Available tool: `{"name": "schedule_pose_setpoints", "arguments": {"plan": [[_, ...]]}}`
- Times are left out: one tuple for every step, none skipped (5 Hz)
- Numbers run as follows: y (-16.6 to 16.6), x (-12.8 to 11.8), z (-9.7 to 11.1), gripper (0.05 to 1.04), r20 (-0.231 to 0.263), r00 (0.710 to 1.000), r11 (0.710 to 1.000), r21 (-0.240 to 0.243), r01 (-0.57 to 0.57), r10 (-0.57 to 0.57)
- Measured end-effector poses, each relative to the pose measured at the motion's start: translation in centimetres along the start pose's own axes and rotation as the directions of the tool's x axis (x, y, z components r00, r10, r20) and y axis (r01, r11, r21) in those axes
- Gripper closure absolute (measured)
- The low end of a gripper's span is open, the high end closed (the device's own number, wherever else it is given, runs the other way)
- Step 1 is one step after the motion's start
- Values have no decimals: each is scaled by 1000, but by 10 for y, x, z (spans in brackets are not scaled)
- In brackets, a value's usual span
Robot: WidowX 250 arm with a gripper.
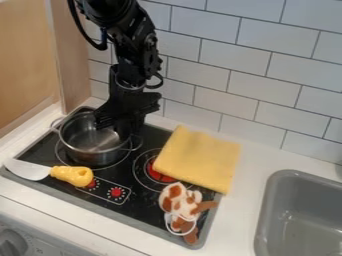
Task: Put the silver pot in the top right corner
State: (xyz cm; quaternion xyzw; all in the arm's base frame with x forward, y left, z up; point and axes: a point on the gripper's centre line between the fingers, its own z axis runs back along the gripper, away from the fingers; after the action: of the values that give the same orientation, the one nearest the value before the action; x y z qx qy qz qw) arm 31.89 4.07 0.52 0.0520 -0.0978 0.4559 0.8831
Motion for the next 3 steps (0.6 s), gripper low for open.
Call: {"name": "schedule_pose_setpoints", "arguments": {"plan": [[-1, 0, 1, 999, -4, 1000, 1000, 0, 10, -10], [-1, -1, 1, 1000, -8, 1000, 1000, 1, 14, -14], [-1, -2, 2, 1000, -11, 1000, 1000, 2, 17, -17]]}}
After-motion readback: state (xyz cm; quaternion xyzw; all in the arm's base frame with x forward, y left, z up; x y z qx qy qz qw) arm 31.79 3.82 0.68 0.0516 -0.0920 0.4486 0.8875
